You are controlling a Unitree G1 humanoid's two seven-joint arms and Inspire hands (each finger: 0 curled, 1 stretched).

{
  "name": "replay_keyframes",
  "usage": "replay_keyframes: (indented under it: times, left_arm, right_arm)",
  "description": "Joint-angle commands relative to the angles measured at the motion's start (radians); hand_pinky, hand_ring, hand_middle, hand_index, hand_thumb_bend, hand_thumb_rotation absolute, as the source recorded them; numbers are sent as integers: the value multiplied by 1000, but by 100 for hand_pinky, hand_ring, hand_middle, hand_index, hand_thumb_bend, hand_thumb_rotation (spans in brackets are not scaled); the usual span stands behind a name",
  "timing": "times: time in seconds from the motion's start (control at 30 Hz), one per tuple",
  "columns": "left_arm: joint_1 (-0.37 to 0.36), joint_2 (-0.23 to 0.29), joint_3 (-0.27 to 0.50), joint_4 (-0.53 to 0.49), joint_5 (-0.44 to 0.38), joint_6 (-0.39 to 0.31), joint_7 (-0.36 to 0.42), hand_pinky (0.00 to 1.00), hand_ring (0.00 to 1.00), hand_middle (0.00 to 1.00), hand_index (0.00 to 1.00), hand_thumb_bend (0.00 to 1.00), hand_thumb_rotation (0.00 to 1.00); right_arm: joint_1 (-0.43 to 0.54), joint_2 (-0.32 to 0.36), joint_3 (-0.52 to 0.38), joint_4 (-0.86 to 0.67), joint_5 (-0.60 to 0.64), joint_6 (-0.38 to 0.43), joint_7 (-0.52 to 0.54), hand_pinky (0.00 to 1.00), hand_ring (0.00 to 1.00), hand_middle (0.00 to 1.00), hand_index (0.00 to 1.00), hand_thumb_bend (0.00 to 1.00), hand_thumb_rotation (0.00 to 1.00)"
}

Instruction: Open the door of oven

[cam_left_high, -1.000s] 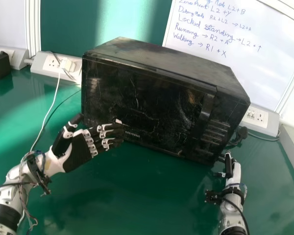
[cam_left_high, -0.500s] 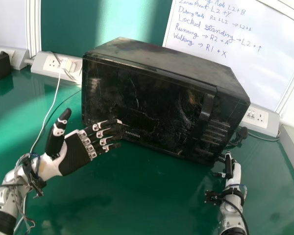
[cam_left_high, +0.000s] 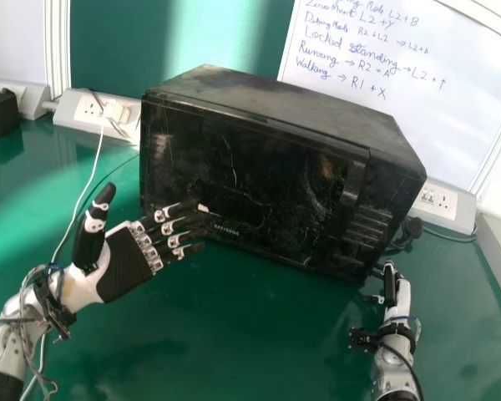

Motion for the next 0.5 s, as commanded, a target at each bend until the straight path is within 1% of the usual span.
replay_keyframes:
  times: [0.0, 0.03, 0.1, 0.17, 0.2, 0.27, 0.37, 0.47]
  left_arm:
    - [26, 0, 6, -34, -6, 10, 18, 80, 100, 100, 100, 100, 88]
    - [27, 1, 5, -40, -6, 11, 21, 81, 100, 100, 100, 100, 88]
    - [27, 4, 4, -46, -3, 7, 25, 80, 100, 100, 100, 100, 87]
    - [27, 7, 3, -53, -1, 4, 26, 77, 100, 100, 100, 100, 87]
    - [25, 9, 2, -54, 1, 1, 26, 77, 100, 100, 100, 100, 87]
    - [21, 12, 2, -57, 2, -1, 26, 78, 100, 100, 100, 100, 87]
    - [16, 14, 2, -63, 4, 3, 36, 78, 100, 100, 100, 100, 85]
    - [12, 18, -6, -75, 23, -5, 56, 79, 100, 100, 100, 100, 85]
  right_arm:
    - [35, 13, 9, 13, -5, 11, 2, 34, 46, 67, 69, 57, 96]
    - [36, 13, 11, 13, -6, 9, 2, 35, 46, 67, 69, 58, 97]
    - [37, 15, 7, 13, 0, 5, 7, 34, 45, 67, 69, 59, 98]
    - [37, 16, 1, 14, 8, 5, 12, 35, 45, 67, 69, 58, 98]
    - [36, 17, -3, 14, 13, 8, 13, 35, 45, 67, 68, 60, 96]
    - [35, 19, -7, 15, 15, 12, 12, 35, 45, 67, 69, 63, 96]
    - [38, 19, -2, 15, 9, 8, 11, 35, 46, 68, 69, 63, 98]
    - [41, 19, 3, 15, 5, 1, 10, 35, 46, 68, 68, 64, 99]
